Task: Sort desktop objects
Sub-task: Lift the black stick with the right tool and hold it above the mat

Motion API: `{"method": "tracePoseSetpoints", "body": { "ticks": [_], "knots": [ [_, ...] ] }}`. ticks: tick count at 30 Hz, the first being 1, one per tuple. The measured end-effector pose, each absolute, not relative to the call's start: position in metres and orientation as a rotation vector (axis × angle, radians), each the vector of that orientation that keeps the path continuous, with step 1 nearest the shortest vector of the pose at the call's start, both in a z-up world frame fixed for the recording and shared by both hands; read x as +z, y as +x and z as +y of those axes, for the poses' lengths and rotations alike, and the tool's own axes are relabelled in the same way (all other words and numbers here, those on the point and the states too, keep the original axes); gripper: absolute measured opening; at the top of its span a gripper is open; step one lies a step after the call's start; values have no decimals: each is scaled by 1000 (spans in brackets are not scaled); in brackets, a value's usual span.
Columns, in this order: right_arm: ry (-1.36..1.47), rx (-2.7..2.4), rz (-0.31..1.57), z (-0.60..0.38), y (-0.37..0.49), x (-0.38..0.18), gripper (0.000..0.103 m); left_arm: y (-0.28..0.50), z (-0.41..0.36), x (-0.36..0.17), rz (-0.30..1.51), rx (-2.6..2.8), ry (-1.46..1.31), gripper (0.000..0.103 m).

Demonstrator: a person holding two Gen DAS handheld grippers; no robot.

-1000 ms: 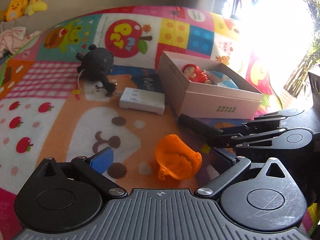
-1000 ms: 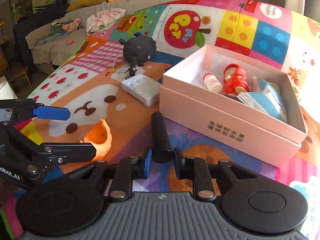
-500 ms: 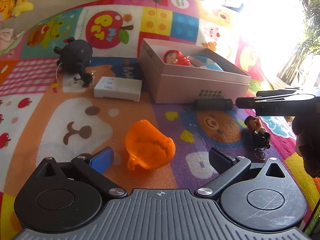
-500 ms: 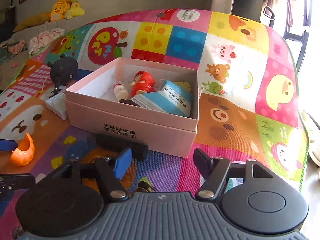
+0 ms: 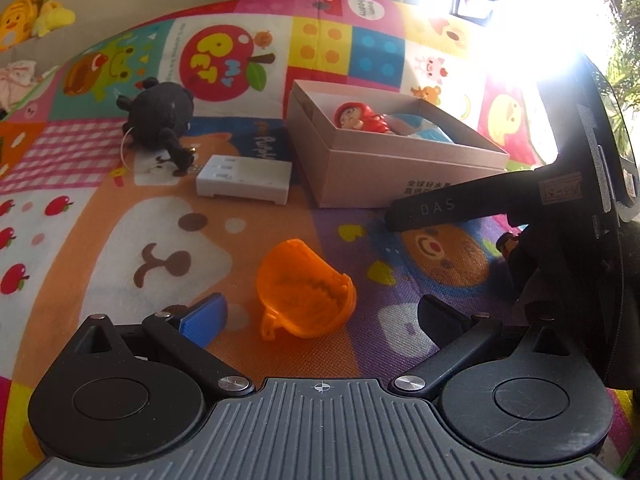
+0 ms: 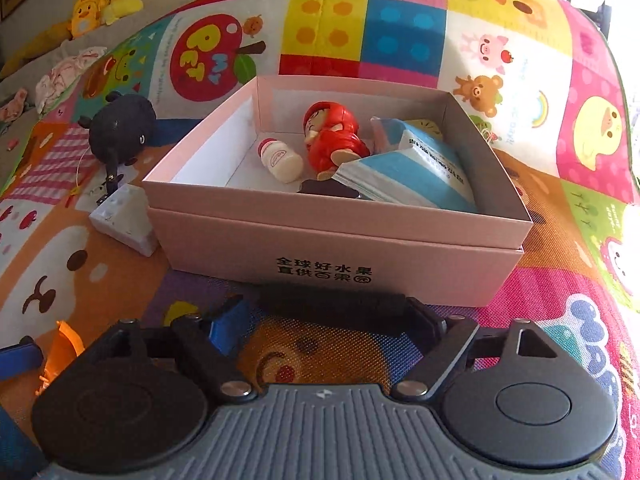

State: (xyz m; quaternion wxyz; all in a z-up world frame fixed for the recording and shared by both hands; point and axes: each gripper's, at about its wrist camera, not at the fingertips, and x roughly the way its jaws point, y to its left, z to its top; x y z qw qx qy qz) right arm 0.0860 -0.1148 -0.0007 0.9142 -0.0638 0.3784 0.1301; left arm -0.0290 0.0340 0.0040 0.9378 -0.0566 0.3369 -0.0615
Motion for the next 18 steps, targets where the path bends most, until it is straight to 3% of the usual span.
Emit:
{"method": "tracePoseSetpoints", "body": {
  "ticks": [18],
  "knots": [
    [-257, 401, 633, -195, -25, 23, 76, -27, 28, 4, 705, -116, -87, 103]
  ]
}}
